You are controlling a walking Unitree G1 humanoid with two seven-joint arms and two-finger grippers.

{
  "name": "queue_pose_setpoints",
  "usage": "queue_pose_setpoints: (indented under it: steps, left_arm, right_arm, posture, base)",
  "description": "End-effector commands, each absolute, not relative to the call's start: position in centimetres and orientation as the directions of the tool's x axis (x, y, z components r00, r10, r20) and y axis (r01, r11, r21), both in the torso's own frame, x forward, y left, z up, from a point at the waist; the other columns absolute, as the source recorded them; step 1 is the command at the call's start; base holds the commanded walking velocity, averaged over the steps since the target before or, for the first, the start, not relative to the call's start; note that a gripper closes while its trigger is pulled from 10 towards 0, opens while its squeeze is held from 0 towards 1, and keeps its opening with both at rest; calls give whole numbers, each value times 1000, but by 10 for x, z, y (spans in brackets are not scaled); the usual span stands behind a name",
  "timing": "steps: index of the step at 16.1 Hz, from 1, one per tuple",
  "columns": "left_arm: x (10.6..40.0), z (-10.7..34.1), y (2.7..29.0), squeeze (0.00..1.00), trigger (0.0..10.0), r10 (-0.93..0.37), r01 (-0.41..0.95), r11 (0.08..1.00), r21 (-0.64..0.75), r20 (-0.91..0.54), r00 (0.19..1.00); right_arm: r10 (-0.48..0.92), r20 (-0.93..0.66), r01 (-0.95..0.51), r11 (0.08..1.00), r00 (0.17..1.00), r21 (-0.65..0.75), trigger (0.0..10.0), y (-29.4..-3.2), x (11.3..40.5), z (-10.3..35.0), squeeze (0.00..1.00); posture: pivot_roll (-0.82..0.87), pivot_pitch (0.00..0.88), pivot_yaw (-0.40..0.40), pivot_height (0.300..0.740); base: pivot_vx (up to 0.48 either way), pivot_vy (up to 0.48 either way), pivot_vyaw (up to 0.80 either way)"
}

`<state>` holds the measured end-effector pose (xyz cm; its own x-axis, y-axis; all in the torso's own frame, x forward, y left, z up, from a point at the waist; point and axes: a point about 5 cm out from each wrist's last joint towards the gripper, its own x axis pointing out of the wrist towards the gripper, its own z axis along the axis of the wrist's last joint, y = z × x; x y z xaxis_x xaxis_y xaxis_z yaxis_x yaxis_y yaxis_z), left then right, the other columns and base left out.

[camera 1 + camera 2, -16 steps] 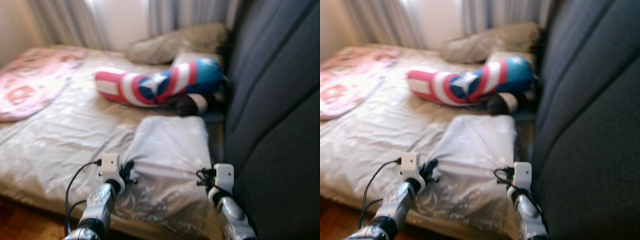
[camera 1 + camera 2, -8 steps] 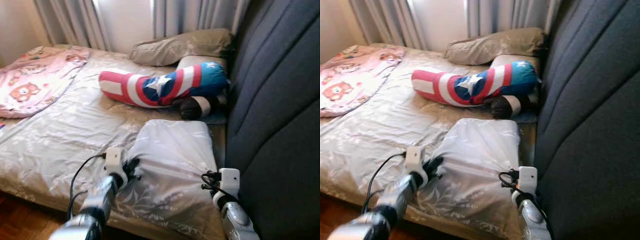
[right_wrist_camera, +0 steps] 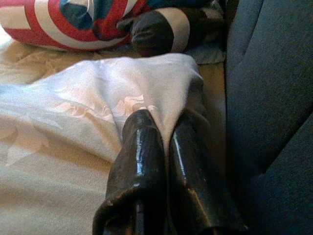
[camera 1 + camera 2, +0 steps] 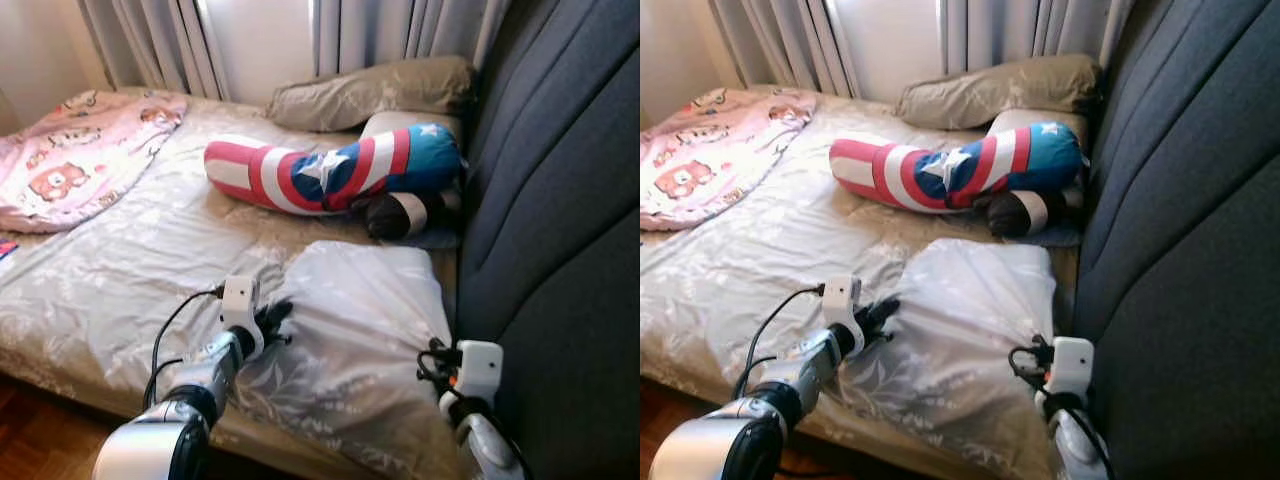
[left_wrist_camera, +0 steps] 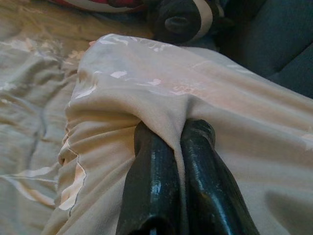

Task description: Clean up the room

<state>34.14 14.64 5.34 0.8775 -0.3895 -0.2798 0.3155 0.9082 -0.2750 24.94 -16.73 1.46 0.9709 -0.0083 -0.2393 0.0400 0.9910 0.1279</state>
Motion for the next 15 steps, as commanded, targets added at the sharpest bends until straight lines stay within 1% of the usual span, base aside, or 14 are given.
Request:
queue_pose_setpoints:
  steps: [1, 6, 7, 10, 11, 14, 15]
  left_arm:
    - [355, 76, 149, 0, 10000, -370, 309, 905, -293, -183, 911]
    - [361, 85, 135, 0, 10000, -389, 328, 882, -340, -131, 912]
    - [362, 86, 132, 0, 10000, -396, 335, 878, -342, -127, 909]
    - [360, 84, 130, 0, 10000, -408, 347, 878, -330, -137, 903]
    - [358, 80, 132, 0, 10000, -406, 341, 881, -327, -154, 901]
    - [354, 73, 136, 0, 10000, -399, 330, 889, -318, -182, 899]
    - [350, 67, 137, 0, 10000, -396, 321, 891, -320, -206, 895]
  right_arm:
    - [-110, -106, 121, 987, 988, 106, 10000, -193, 254, 43, 0]
    - [-162, 34, 158, 983, 986, 98, 10000, -200, 245, 73, 0]
    - [-167, 30, 164, 981, 985, 100, 10000, -201, 244, 74, 0]
    - [-145, -61, 150, 985, 988, 90, 10000, -198, 242, 58, 0]
    - [-144, -119, 154, 985, 983, 82, 10000, -197, 243, 48, 0]
    - [-137, -152, 152, 984, 979, 91, 10000, -193, 243, 41, 0]
    - [-134, -215, 154, 985, 967, 81, 10000, -193, 242, 28, 0]
  posture:
    - [-99, 17, -29, 740]
    - [-113, 29, -28, 740]
    - [-114, 30, -29, 740]
    - [-115, 35, -29, 740]
    - [-107, 38, -29, 740]
    - [-104, 42, -28, 740]
    - [-100, 41, -26, 740]
  base:
    - [0, 0, 0]
    - [0, 0, 0]
    - [0, 0, 0]
    - [0, 0, 0]
    - [0, 0, 0]
    - [0, 0, 0]
    - [0, 0, 0]
